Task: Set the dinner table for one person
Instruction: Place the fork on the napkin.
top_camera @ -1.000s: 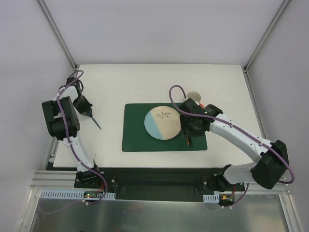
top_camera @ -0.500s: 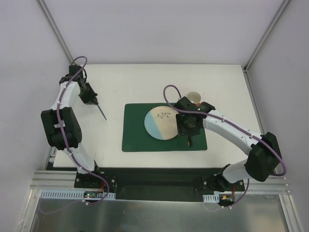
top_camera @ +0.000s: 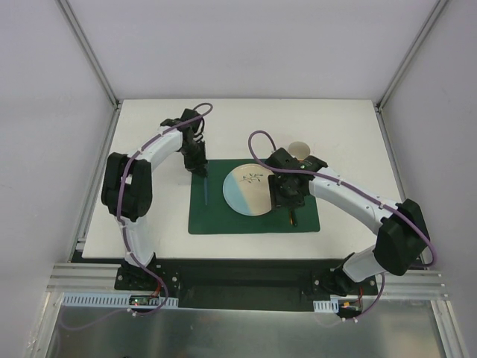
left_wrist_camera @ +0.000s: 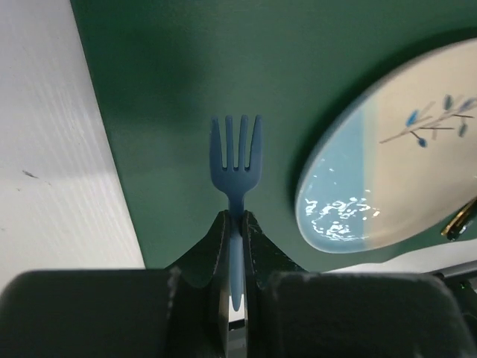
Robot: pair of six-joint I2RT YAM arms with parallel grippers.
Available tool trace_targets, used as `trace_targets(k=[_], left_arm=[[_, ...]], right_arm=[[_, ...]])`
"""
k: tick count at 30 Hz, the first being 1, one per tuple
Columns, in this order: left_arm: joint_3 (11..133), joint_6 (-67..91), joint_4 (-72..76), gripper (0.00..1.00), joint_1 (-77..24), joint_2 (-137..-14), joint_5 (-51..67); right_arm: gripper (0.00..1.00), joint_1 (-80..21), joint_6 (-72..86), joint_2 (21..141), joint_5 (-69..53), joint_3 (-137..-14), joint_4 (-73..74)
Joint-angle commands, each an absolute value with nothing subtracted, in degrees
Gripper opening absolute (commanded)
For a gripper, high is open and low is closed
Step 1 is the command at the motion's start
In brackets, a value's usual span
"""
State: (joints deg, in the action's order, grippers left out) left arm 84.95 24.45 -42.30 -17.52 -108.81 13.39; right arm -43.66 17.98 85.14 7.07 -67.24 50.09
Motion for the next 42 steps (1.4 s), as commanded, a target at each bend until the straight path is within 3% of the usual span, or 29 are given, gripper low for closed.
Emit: trace_targets(k=[1,33,38,39,42], left_arm=[[85.52,22.16,-44.47,0.0,-17.31,-111.7,11.87],[82.44,25.14,-42.89,0.0,-22.76,-114.96,5.8],[82.18,25.14,-42.63,0.18,-22.76,-114.87,6.06],[82.18,25.14,-42.54,0.28,-22.76,-114.87,6.06],[82.0,25.22,-42.54,0.4,-22.76,-114.61,6.15]], right_arm=[[0.53,-43.94,18.11,83.32,7.91,-68.29,51.15],[0.53,-43.86,15.12,88.24,8.0,-72.6,51.94],[0.53,-43.86,15.03,88.24,8.0,-72.51,52.03],[0.53,-43.77,15.12,88.16,8.09,-72.42,52.12],[0.53,-43.77,14.94,88.07,8.17,-72.25,52.12]])
